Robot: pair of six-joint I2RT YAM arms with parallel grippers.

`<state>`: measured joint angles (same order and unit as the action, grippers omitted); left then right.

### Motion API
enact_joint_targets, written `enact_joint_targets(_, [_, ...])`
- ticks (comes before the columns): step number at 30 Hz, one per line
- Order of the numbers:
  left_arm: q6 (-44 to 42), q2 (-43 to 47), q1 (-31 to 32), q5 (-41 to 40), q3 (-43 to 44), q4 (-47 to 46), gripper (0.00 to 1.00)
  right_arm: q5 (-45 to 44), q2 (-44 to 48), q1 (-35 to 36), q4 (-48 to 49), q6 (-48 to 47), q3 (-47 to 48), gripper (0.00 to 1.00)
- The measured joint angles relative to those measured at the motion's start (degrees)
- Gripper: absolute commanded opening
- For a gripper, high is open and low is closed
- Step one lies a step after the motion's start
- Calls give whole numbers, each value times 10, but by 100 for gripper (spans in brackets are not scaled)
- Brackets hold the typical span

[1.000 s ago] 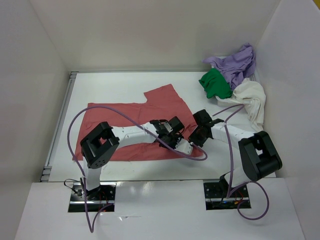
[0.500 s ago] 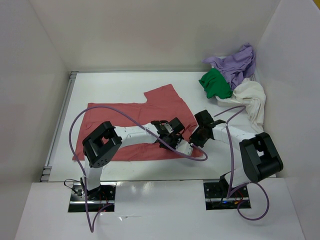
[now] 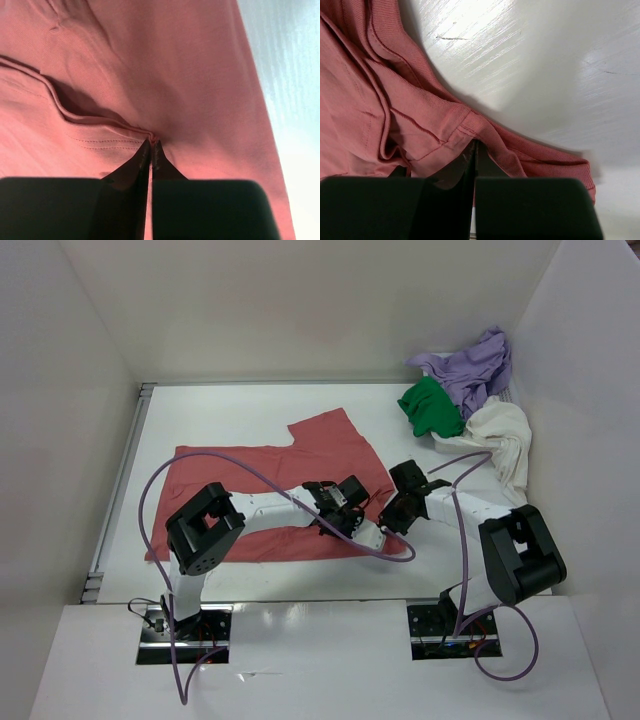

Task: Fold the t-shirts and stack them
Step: Fold the flattened tshirt in 1/3 of the way

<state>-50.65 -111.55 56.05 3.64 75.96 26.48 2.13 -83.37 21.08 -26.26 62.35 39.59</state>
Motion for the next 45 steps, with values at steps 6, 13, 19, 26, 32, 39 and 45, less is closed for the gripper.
enact_joint_targets(6, [17, 0, -7, -19, 0, -13, 0, 1, 1, 0, 2, 0, -2, 2])
enact_joint_targets(13, [83, 0, -75, -36, 2, -43, 0, 2, 3, -1, 4, 0, -5, 2])
enact_joint_targets(19, [138, 0, -118, -47, 10, -60, 15, 2, 4, -1, 5, 0, -5, 2])
enact_joint_targets(26, [190, 0, -125, -78, 14, -81, 33, 2, 4, -1, 5, 0, -5, 5])
enact_joint_targets(32, [227, 0, -164, -151, 17, -87, 42, -3, 9, -1, 2, -4, -5, 10])
enact_joint_targets(39, [245, 32, -219, -195, 14, -61, 56, -63, 60, -1, -69, -21, 9, 38])
enact_joint_targets(45, [238, 194, -245, -207, -50, -24, 61, -100, 163, 25, -144, -1, 19, 47])
